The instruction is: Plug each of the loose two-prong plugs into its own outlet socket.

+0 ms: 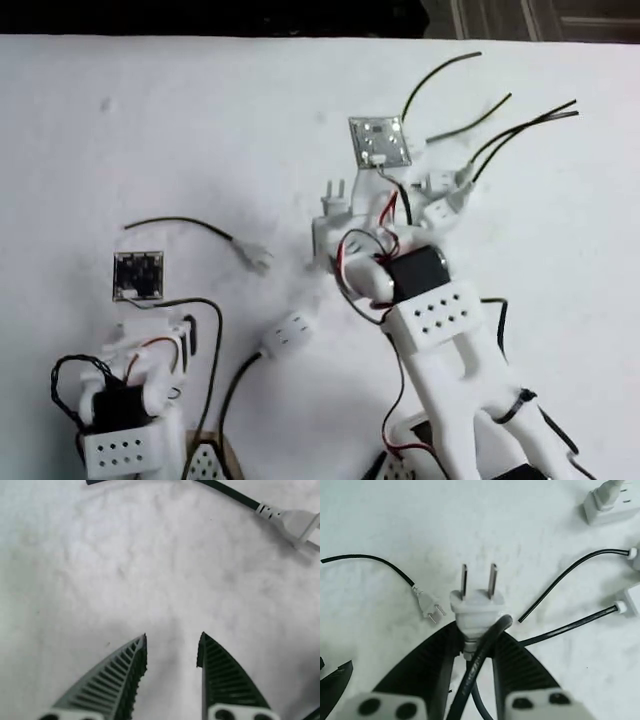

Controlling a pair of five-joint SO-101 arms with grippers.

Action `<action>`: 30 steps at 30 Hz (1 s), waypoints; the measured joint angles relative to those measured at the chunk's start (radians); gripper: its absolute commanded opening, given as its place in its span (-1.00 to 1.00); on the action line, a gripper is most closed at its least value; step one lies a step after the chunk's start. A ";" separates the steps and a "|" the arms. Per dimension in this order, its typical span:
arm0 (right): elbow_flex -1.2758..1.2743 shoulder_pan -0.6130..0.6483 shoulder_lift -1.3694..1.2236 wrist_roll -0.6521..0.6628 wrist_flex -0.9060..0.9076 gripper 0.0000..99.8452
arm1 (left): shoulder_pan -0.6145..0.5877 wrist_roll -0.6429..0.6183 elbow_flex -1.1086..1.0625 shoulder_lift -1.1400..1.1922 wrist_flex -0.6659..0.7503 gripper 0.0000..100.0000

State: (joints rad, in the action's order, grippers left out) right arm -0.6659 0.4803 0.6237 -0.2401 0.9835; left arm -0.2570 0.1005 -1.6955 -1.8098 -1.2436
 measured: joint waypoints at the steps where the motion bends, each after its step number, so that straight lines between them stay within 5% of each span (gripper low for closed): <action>1: -0.023 0.000 0.000 0.000 -0.014 -0.76 | 0.000 0.000 0.000 0.000 0.000 -0.65; 8: -0.057 -0.129 0.002 0.003 0.054 -0.67 | 0.000 0.000 0.000 0.000 0.000 -0.65; 17: -0.063 -0.301 0.158 0.203 0.195 -0.72 | 0.000 0.000 0.000 0.000 0.000 -0.65; 23: -0.063 -0.305 0.230 0.400 0.298 -0.72 | 0.000 0.000 0.000 0.000 0.000 -0.65; 30: -0.063 -0.227 0.232 0.476 0.327 -0.72 | 0.000 0.000 0.000 0.000 0.000 -0.65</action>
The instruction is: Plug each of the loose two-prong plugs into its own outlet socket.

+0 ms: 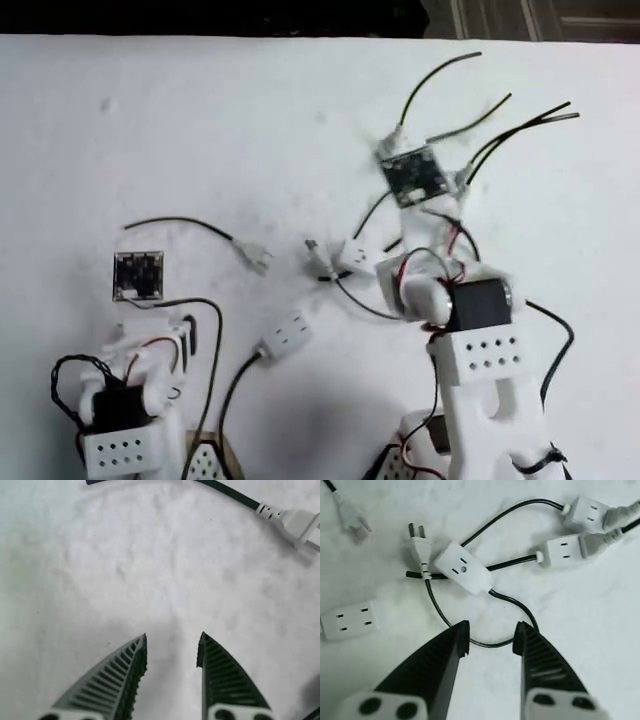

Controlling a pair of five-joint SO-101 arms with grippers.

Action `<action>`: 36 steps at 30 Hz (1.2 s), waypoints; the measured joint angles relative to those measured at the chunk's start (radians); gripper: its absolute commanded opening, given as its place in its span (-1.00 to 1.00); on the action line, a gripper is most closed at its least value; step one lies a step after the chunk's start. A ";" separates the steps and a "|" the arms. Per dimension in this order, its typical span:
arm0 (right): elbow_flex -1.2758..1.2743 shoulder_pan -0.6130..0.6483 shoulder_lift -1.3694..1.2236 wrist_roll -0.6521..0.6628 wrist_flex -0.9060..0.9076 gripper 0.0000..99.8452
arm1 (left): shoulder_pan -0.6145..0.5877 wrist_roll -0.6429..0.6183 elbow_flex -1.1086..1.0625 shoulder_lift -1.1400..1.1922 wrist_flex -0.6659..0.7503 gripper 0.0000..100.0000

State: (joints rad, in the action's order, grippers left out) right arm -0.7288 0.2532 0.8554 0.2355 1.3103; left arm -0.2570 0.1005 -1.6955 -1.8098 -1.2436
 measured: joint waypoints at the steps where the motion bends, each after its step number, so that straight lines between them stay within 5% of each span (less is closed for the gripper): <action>1: -0.005 0.026 -0.002 0.000 0.000 -0.72 | 0.000 0.000 0.000 0.000 0.000 -0.65; 13: -0.005 0.264 -0.356 -0.064 -0.049 -0.72 | 0.000 0.000 0.000 0.000 0.000 -0.65; 25: -0.005 0.273 -0.678 -0.064 -0.264 -0.72 | 0.000 0.000 0.000 0.000 0.000 -0.65; 36: -0.077 0.279 -0.683 -0.064 -0.293 -0.72 | 0.000 0.000 0.000 0.000 0.000 -0.65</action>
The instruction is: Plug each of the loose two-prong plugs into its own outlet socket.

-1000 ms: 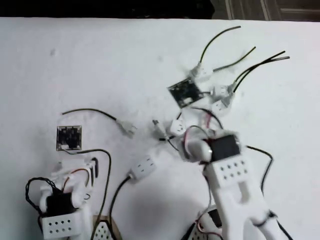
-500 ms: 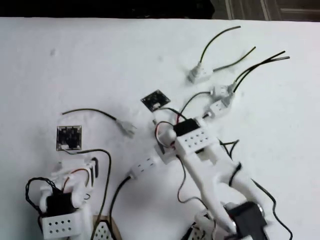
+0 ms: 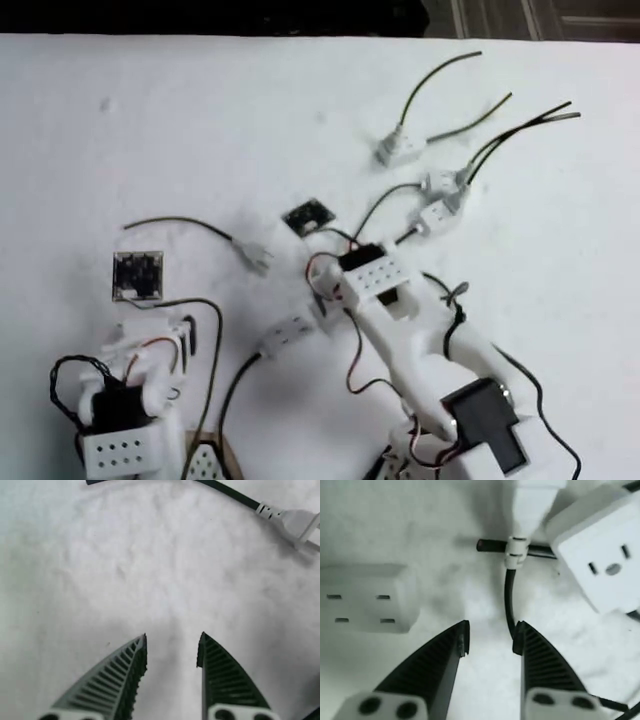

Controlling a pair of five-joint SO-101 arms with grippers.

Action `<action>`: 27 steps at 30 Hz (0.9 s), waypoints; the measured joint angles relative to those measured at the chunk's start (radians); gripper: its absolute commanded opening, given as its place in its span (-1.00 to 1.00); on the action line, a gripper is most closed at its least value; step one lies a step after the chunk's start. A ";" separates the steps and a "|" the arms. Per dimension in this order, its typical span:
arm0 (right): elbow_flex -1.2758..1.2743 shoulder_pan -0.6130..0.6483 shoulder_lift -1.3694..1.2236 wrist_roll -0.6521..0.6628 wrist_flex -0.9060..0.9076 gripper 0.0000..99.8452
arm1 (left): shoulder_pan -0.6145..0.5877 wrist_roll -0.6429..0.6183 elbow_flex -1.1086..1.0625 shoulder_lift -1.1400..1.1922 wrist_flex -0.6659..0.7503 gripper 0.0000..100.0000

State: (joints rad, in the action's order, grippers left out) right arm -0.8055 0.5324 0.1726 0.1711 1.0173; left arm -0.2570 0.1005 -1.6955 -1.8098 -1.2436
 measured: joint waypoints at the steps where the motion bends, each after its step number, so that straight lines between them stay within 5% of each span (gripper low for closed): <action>1: -0.014 0.000 0.015 0.000 -0.012 -0.72 | 0.000 0.000 0.000 0.000 0.000 -0.65; 27: -0.060 -0.046 0.086 0.028 -0.141 -0.72 | 0.000 0.000 0.000 0.000 0.000 -0.65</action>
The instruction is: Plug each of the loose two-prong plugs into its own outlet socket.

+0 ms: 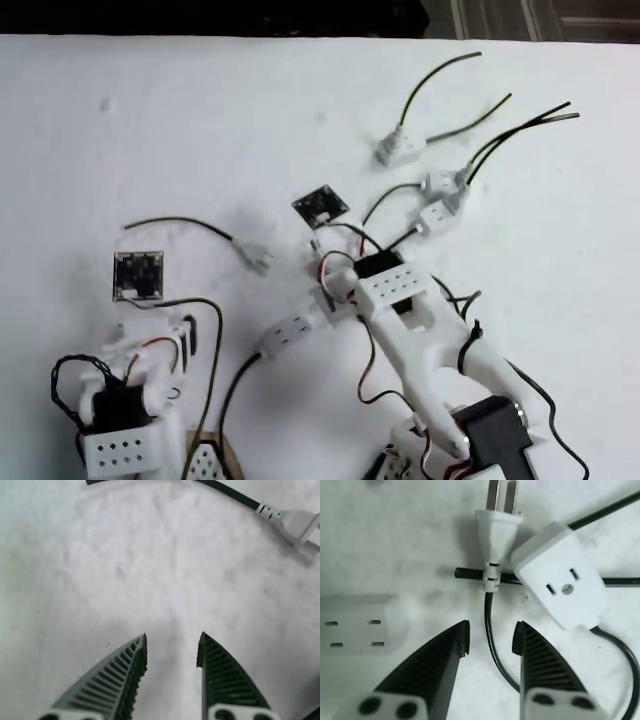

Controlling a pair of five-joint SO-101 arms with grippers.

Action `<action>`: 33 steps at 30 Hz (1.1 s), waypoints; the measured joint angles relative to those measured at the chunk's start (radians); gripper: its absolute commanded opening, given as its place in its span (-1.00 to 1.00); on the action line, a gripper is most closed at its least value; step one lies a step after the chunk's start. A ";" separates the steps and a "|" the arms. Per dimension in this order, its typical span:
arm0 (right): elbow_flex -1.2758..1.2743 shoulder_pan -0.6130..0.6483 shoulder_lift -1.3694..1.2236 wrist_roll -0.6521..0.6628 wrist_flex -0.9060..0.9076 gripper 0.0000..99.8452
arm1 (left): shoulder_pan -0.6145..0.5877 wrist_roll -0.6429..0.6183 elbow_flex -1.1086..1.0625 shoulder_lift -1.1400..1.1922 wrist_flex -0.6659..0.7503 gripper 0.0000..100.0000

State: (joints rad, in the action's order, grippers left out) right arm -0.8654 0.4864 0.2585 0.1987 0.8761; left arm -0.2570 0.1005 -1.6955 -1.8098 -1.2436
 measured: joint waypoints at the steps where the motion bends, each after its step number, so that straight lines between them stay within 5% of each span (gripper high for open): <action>1: -0.009 -0.006 0.000 0.012 -0.012 -0.72 | 0.000 0.000 0.000 0.000 0.000 -0.65; 8: -0.083 -0.018 0.000 0.031 -0.084 -0.73 | 0.000 0.000 0.000 0.000 0.000 -0.65; 12: -0.089 -0.020 0.000 0.031 -0.087 -0.97 | 0.000 0.000 0.000 0.000 0.000 -0.65; 21: -0.091 -0.020 0.014 0.100 -0.083 -0.97 | 0.000 0.000 0.000 0.000 0.000 -0.65; 33: -0.091 -0.046 0.609 0.347 0.161 -0.97 | 0.000 0.000 0.000 0.000 0.000 -0.65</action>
State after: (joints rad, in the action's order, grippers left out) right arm -0.9559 0.4404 0.8677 0.5455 1.0372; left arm -0.2570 0.1005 -1.6955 -1.8098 -1.2436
